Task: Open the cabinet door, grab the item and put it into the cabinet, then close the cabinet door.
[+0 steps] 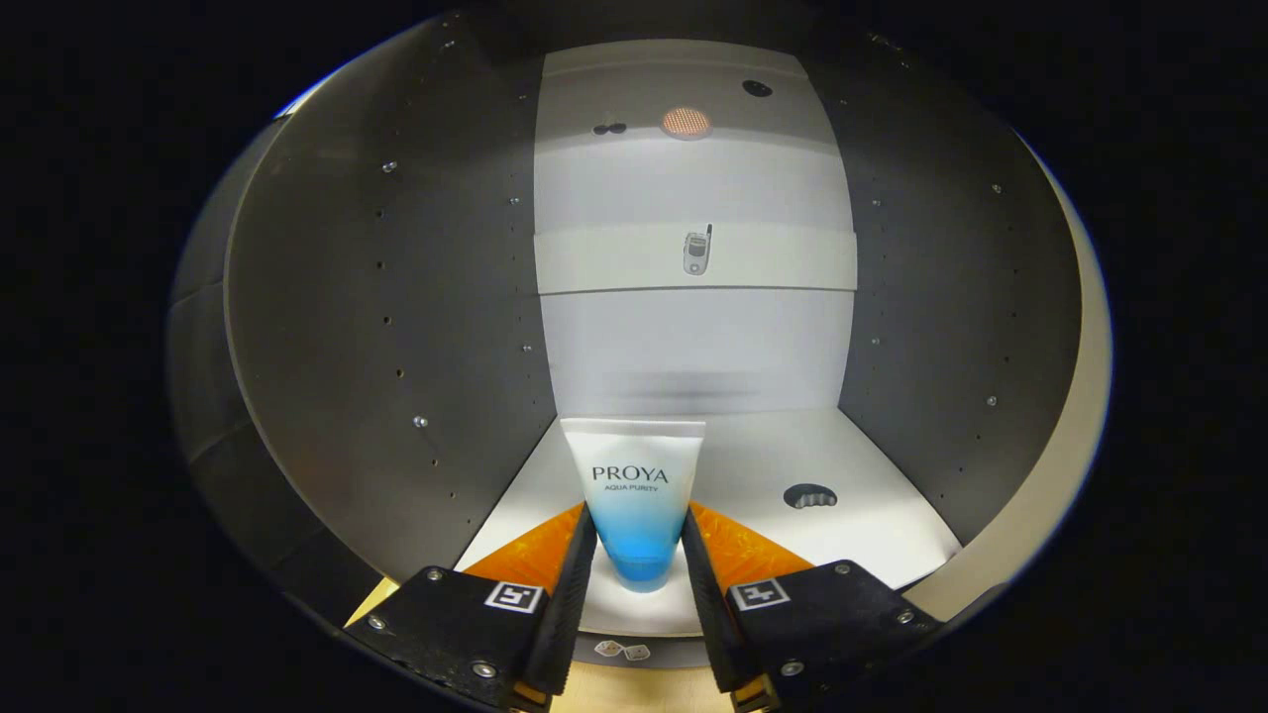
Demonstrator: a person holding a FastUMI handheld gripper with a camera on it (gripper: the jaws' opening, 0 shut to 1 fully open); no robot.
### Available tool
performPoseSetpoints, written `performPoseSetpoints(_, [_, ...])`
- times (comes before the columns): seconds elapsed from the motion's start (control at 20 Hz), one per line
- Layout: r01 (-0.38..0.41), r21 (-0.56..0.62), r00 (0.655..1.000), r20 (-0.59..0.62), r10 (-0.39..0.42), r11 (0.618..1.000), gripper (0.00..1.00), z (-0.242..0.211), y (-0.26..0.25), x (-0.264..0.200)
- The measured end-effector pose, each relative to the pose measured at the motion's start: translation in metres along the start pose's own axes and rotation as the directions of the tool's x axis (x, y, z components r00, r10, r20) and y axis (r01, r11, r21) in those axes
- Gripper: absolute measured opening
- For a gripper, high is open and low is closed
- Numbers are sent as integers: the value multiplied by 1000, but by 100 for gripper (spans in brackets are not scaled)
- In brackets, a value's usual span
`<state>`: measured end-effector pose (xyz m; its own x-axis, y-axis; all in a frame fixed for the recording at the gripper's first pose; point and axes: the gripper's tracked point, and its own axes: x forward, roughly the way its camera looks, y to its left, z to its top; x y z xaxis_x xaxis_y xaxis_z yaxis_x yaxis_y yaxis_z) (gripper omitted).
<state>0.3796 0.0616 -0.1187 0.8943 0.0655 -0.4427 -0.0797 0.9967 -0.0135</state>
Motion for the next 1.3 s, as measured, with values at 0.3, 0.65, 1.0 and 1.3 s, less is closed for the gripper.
performPoseSetpoints(0.3, [28, 7, 999, 41, -29, 1000, 84, 5, -5, -12])
performPoseSetpoints(0.65, [24, 33, 988, 155, -28, 999, 94, 21, -10, -73])
performPoseSetpoints(1.0, [-10, 3, 978, 211, 9, 1000, 94, 12, -3, -156])
performPoseSetpoints(1.3, [-18, -19, 970, 243, 22, 1000, 94, -17, -8, -227])
